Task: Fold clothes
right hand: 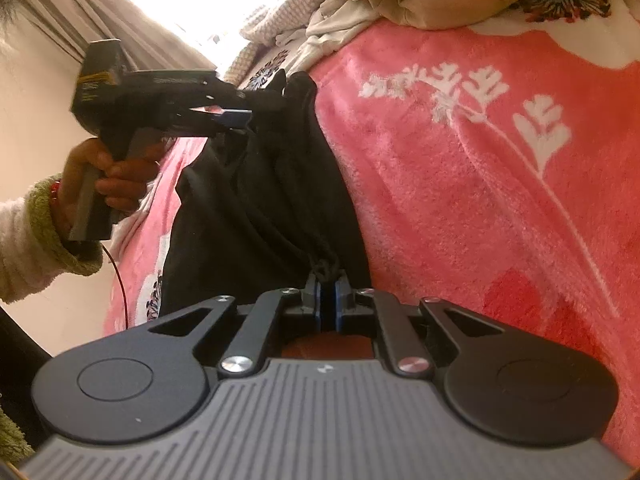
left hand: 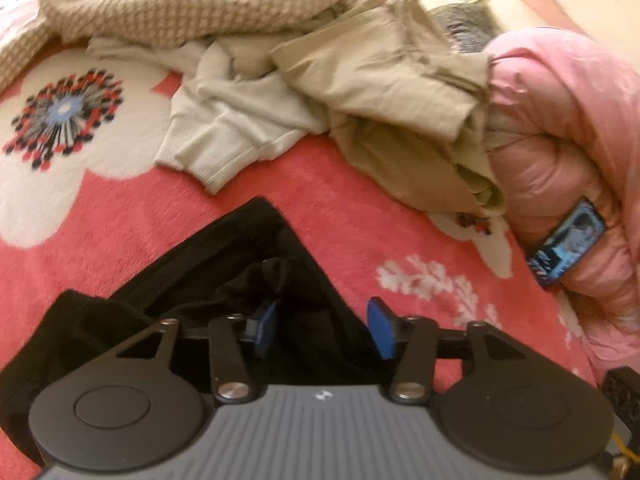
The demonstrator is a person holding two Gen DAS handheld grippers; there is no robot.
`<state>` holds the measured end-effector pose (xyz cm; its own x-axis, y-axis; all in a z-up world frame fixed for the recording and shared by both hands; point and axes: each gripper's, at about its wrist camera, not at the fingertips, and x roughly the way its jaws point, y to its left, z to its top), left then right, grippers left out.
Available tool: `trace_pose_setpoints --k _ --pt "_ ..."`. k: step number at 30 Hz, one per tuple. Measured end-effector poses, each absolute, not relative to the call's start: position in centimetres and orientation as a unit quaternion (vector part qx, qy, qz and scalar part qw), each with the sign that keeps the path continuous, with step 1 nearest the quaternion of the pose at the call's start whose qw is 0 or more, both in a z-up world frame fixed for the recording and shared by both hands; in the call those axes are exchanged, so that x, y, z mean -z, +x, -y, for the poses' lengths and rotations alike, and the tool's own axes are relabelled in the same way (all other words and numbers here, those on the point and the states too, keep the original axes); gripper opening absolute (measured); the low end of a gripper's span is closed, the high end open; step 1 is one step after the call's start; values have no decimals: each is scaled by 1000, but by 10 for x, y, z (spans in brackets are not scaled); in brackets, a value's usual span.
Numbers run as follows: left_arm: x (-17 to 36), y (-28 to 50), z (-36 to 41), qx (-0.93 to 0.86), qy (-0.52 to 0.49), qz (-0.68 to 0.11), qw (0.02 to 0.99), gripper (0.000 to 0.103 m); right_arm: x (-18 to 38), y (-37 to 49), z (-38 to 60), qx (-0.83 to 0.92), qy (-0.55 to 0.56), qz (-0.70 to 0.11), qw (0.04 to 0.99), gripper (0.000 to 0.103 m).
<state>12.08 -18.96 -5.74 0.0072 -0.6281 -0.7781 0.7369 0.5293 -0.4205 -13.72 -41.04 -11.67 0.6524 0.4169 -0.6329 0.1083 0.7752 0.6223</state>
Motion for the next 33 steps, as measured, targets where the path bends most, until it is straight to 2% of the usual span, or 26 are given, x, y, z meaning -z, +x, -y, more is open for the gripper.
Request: trace_pose_setpoints --k 4,8,14,17,18,19,22,27,30,33 --pt "38 118 171 514 42 -482 709 67 120 -136 412 -89 329 -410 846 5" --pt "20 116 145 530 51 -459 711 68 122 -135 412 -85 331 -411 845 5" --pt "13 114 86 505 93 -479 712 68 120 -136 412 -80 330 -414 845 5" --pt "20 105 60 490 101 -496 709 68 118 -140 418 -70 346 -419 837 9" --pt "22 102 52 486 103 -502 708 68 118 -142 421 -62 352 -422 833 15" --pt "25 98 44 482 104 -508 706 68 118 -146 425 -48 360 -426 829 24" --pt "33 87 19 470 109 -525 701 68 108 -157 437 -9 356 -424 832 24" --pt "56 60 12 477 125 -549 675 63 69 -136 437 -8 289 -405 867 26" --pt "63 51 19 480 128 -549 672 60 47 -98 422 -55 239 -395 885 26" --pt "71 46 24 475 119 -555 672 53 38 -49 404 -99 205 -385 894 31"
